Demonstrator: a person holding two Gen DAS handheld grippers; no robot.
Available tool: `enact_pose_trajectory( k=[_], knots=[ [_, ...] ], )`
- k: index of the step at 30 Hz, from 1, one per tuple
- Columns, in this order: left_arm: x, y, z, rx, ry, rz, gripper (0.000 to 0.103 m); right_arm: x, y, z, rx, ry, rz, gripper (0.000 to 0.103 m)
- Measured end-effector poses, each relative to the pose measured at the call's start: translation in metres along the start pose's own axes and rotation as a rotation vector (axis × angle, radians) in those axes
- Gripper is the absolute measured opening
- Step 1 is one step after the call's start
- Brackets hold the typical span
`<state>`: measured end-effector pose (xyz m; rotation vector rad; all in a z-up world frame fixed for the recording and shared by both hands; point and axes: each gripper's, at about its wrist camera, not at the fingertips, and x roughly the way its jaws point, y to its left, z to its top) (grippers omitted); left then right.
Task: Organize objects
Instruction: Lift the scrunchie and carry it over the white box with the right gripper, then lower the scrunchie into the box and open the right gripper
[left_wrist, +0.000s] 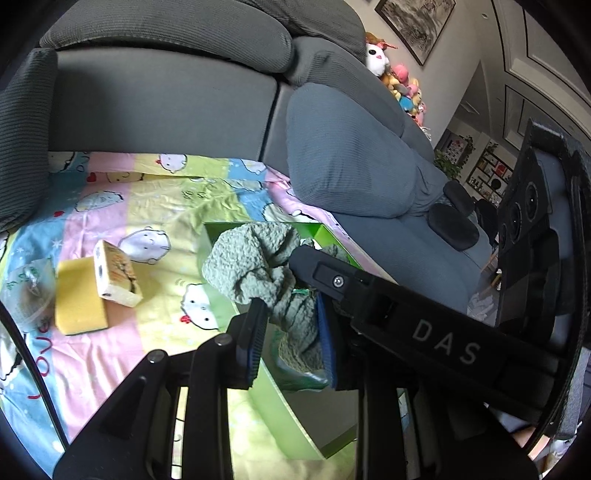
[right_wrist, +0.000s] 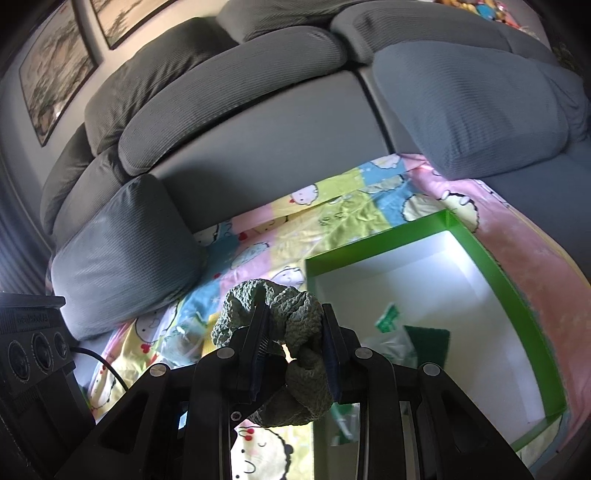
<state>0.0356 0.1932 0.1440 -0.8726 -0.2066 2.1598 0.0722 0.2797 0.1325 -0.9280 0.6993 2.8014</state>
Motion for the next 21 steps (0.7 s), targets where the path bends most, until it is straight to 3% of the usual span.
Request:
enact_pose_trajectory(
  k=[21],
  knots=[
    [0.05, -0.001, -0.011, -0.109, 0.104, -0.087, 0.024, 0.017, -0.053, -0.002, 0.125, 0.065, -0.076, 0.029]
  ],
)
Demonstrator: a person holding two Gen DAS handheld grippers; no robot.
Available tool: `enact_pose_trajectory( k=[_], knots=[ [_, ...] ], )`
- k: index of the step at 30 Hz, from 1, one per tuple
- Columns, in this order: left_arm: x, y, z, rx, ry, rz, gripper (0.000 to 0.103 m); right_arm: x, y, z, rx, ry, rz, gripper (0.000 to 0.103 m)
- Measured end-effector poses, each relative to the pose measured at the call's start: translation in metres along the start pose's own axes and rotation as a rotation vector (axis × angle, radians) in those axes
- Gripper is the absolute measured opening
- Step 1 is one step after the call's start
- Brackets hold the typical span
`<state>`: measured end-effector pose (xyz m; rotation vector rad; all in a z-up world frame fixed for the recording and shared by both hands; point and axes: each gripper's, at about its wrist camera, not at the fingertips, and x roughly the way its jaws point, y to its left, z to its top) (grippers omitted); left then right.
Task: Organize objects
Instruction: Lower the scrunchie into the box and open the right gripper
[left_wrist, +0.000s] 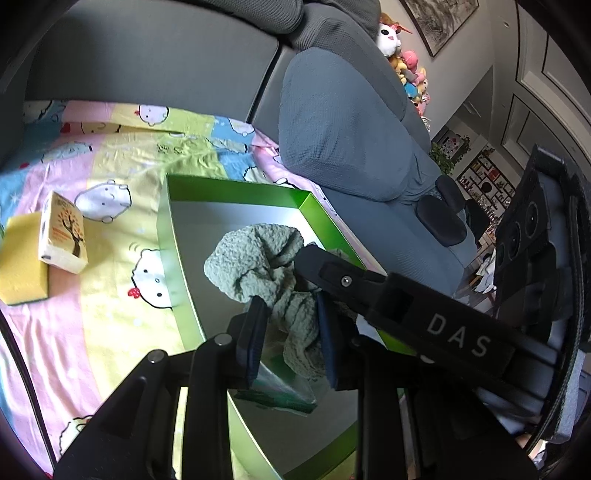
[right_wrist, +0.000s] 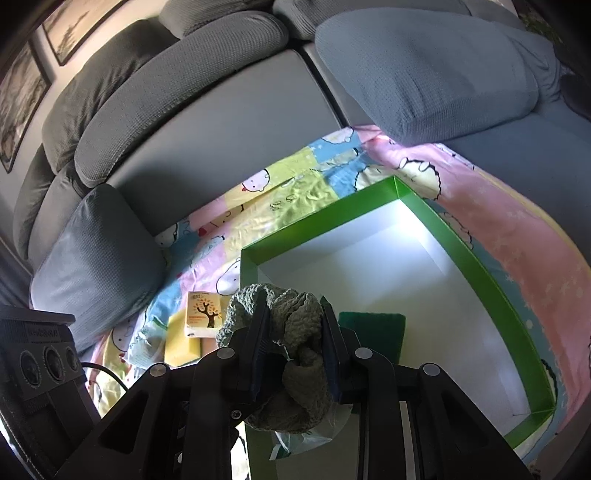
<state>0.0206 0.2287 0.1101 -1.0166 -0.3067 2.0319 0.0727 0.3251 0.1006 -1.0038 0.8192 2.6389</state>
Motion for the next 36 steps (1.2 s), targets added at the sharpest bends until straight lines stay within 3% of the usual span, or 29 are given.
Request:
enact_pose_trajectory(
  k=[19, 26, 29, 31, 36],
  knots=[
    [0.008, -0.001, -0.006, -0.014, 0.024, 0.001, 0.033, 0.006, -0.016, 0.001, 0.039, 0.001, -0.098, 0.029],
    [0.003, 0.002, -0.005, -0.026, 0.017, -0.011, 0.032, 0.005, -0.018, 0.001, 0.058, -0.009, -0.095, 0.029],
    [-0.005, -0.001, -0.004, -0.011, -0.005, -0.021, 0.032, -0.005, -0.017, 0.002, 0.07, -0.049, -0.047, 0.029],
    [-0.011, -0.002, -0.001, -0.011, -0.017, -0.032, 0.033, -0.01, -0.013, 0.002, 0.06, -0.073, -0.063, 0.029],
    [-0.028, -0.004, 0.002, 0.006, -0.047, -0.026, 0.044, -0.02, -0.009, 0.003, 0.059, -0.124, -0.073, 0.029]
  ],
)
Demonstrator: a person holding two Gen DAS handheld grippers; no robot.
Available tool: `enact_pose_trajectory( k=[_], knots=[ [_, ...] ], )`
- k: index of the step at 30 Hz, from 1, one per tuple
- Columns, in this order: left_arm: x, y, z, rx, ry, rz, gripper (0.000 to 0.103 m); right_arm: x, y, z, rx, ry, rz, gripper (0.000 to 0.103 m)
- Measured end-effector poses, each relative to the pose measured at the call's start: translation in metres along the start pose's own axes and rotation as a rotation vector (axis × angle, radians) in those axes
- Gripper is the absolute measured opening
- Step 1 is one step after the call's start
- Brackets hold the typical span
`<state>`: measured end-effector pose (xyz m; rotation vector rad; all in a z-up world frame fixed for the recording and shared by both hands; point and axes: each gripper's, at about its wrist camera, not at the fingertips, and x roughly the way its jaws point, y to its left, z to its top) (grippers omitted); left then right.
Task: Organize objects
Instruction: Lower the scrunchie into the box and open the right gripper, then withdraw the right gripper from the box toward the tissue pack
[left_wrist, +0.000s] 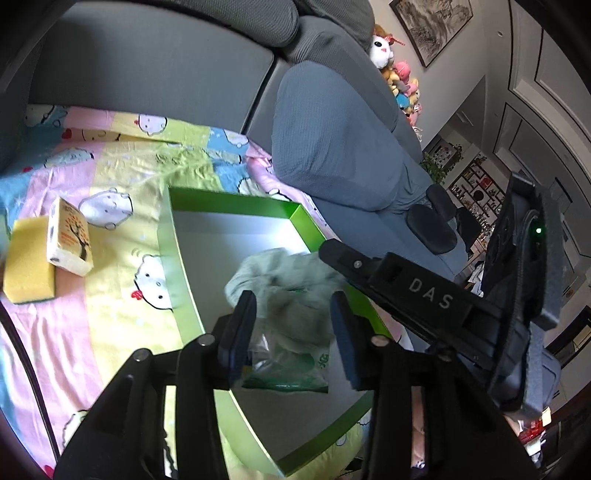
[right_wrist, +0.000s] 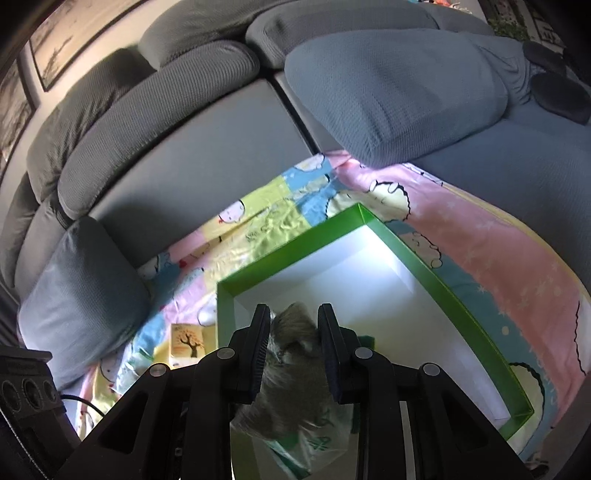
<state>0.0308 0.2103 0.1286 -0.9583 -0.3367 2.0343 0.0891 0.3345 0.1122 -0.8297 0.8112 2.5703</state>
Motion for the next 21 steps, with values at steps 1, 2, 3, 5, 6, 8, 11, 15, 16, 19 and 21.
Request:
enact_pose_trajectory(
  k=[1, 2, 3, 5, 6, 8, 11, 15, 16, 19, 21],
  knots=[
    [-0.002, 0.001, 0.001, 0.003, -0.002, 0.004, 0.046, -0.001, 0.0, 0.001, 0.0, -0.007, 0.001, 0.029],
    [-0.005, 0.002, 0.001, 0.004, -0.002, 0.008, 0.049, -0.003, 0.001, 0.001, 0.001, -0.015, -0.003, 0.029],
    [-0.008, 0.004, 0.002, 0.002, 0.0, 0.013, 0.052, -0.003, 0.001, 0.002, 0.002, -0.019, -0.009, 0.029],
    [-0.013, 0.009, 0.003, -0.009, 0.002, 0.02, 0.057, -0.004, 0.002, 0.002, 0.002, -0.018, -0.014, 0.029],
    [-0.016, 0.012, 0.003, -0.014, 0.003, 0.022, 0.06, -0.004, 0.003, 0.002, 0.005, -0.016, -0.014, 0.029],
    [-0.022, 0.017, 0.003, -0.017, 0.0, 0.03, 0.063, -0.005, 0.004, 0.002, 0.008, -0.012, -0.01, 0.029],
    [-0.032, 0.026, 0.003, -0.02, -0.004, 0.065, 0.071, -0.006, 0.008, 0.002, -0.001, 0.0, -0.014, 0.03],
    [-0.043, 0.043, 0.004, -0.047, -0.003, 0.139, 0.085, -0.002, 0.013, 0.0, -0.002, 0.017, 0.008, 0.032],
    [-0.046, 0.047, 0.005, -0.051, -0.007, 0.156, 0.085, -0.001, 0.015, 0.0, -0.003, 0.021, 0.009, 0.036],
    [-0.059, 0.061, 0.006, -0.068, -0.018, 0.21, 0.087, -0.001, 0.019, -0.001, -0.007, 0.019, 0.008, 0.053],
    [-0.067, 0.07, 0.008, -0.081, -0.027, 0.239, 0.088, -0.003, 0.022, -0.002, -0.014, 0.004, 0.012, 0.069]
  ],
)
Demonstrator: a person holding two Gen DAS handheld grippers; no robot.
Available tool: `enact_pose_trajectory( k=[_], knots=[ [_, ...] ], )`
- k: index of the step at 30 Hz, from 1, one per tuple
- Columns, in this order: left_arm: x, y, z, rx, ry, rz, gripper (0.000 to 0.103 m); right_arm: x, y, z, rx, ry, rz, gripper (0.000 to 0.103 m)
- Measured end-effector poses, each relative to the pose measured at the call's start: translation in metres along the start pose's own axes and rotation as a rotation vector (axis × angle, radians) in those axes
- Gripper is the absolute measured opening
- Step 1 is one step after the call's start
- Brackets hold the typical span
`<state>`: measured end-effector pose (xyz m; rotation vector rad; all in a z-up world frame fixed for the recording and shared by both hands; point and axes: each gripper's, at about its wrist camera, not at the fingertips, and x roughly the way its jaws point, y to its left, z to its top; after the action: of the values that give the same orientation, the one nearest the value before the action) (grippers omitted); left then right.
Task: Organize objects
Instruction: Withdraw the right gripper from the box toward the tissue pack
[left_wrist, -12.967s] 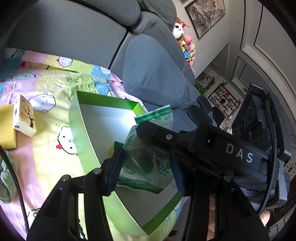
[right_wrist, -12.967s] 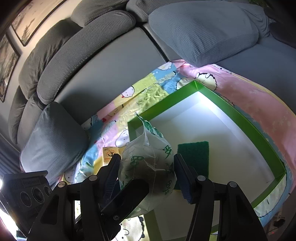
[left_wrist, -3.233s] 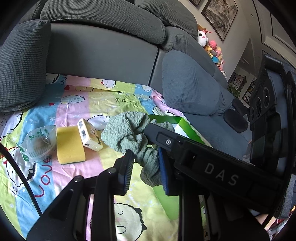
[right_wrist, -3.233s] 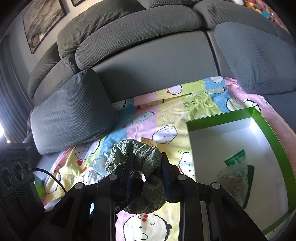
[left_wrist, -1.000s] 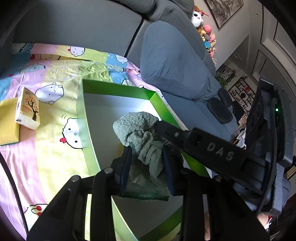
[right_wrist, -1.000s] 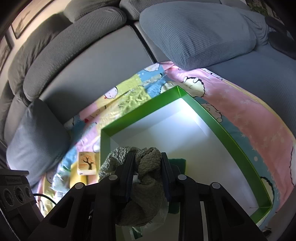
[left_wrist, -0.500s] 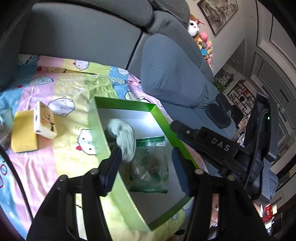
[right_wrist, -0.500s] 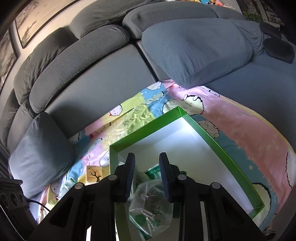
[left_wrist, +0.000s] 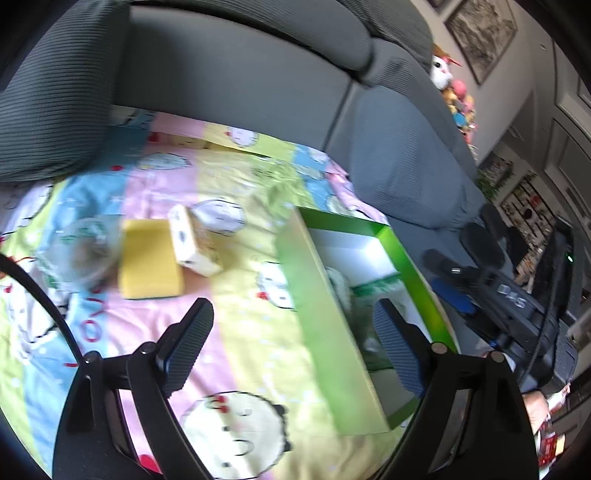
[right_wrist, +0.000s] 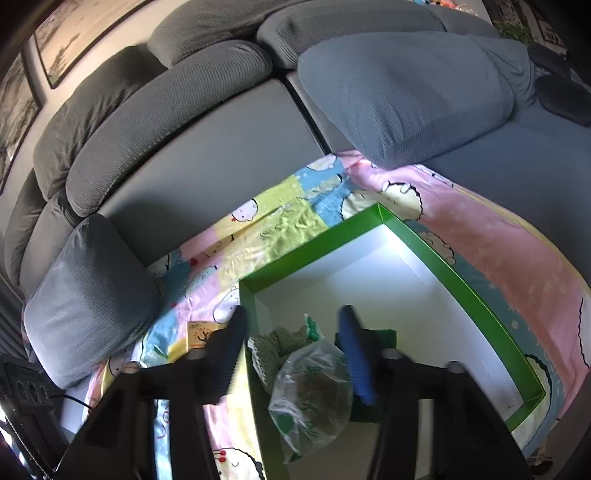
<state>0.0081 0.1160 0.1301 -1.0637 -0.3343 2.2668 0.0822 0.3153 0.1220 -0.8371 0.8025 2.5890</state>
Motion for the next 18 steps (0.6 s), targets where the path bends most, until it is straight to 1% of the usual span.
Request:
enact_pose_trajectory(
  k=[1, 3, 5, 11, 12, 15, 18],
  knots=[
    [-0.003, 0.006, 0.001, -0.009, -0.007, 0.015, 0.088, -0.001, 0.002, 0.0, -0.005, -0.009, 0.003, 0.079],
    [-0.01, 0.021, 0.002, -0.03, -0.021, 0.052, 0.092, -0.004, 0.005, -0.001, -0.013, -0.025, 0.009, 0.084],
    [-0.015, 0.038, 0.002, -0.061, -0.037, 0.098, 0.097, -0.003, 0.01, -0.001, -0.019, -0.019, 0.015, 0.084],
    [-0.033, 0.086, -0.001, -0.133, -0.051, 0.247, 0.097, 0.003, 0.026, -0.006, -0.044, 0.019, 0.04, 0.086],
    [-0.038, 0.095, -0.002, -0.156, -0.06, 0.262, 0.097, 0.003, 0.028, -0.007, -0.048, 0.022, 0.041, 0.086],
    [-0.048, 0.116, -0.003, -0.216, -0.086, 0.266, 0.097, 0.005, 0.032, -0.008, -0.05, 0.031, 0.047, 0.086],
    [-0.056, 0.132, -0.005, -0.251, -0.101, 0.286, 0.097, 0.008, 0.036, -0.011, -0.054, 0.048, 0.046, 0.086]
  ],
)
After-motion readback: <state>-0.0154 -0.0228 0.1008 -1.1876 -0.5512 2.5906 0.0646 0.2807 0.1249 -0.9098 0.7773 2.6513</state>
